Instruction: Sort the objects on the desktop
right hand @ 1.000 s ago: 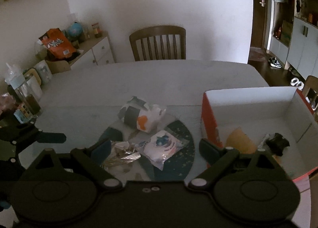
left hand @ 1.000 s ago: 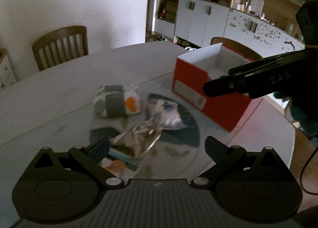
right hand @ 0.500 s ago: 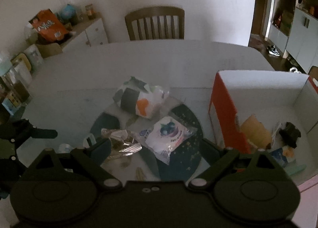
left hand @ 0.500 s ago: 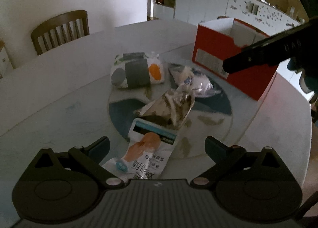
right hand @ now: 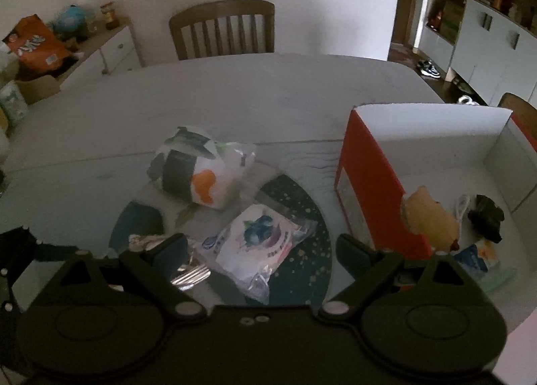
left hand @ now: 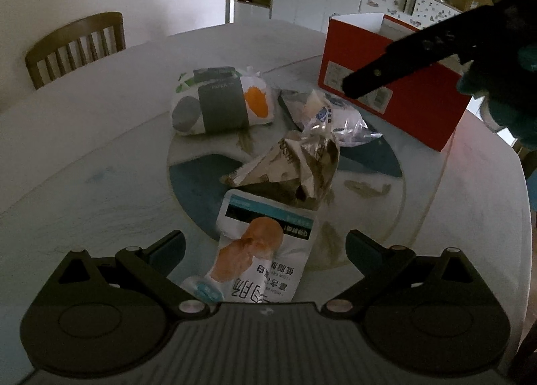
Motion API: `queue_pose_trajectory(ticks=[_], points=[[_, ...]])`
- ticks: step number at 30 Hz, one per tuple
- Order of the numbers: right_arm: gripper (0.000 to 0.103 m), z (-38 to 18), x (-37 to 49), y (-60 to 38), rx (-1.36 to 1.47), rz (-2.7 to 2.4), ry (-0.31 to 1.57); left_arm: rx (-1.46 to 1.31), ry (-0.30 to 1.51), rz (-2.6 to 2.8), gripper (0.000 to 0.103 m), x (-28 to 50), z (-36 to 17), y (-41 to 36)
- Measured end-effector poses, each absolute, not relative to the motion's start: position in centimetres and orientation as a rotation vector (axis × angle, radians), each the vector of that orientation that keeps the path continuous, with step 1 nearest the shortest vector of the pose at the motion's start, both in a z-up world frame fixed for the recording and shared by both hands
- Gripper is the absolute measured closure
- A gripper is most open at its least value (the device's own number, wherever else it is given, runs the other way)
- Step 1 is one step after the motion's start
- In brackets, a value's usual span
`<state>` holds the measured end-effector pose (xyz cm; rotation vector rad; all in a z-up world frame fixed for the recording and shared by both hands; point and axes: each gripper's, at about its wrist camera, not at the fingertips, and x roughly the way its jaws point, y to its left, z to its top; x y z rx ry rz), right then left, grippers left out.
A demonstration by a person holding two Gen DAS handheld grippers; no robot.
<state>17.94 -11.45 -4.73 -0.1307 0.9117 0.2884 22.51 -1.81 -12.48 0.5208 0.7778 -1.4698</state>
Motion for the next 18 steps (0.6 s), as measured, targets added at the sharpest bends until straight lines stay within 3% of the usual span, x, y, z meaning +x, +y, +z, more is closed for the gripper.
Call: queue_pose_trajectory(ticks=[18], points=[[0.009, -8.4, 21.4, -10.6, -0.063, 0.217, 0.973, 0.511, 0.757, -1.479, 0.002, 22.3, -14.3, -2.6]])
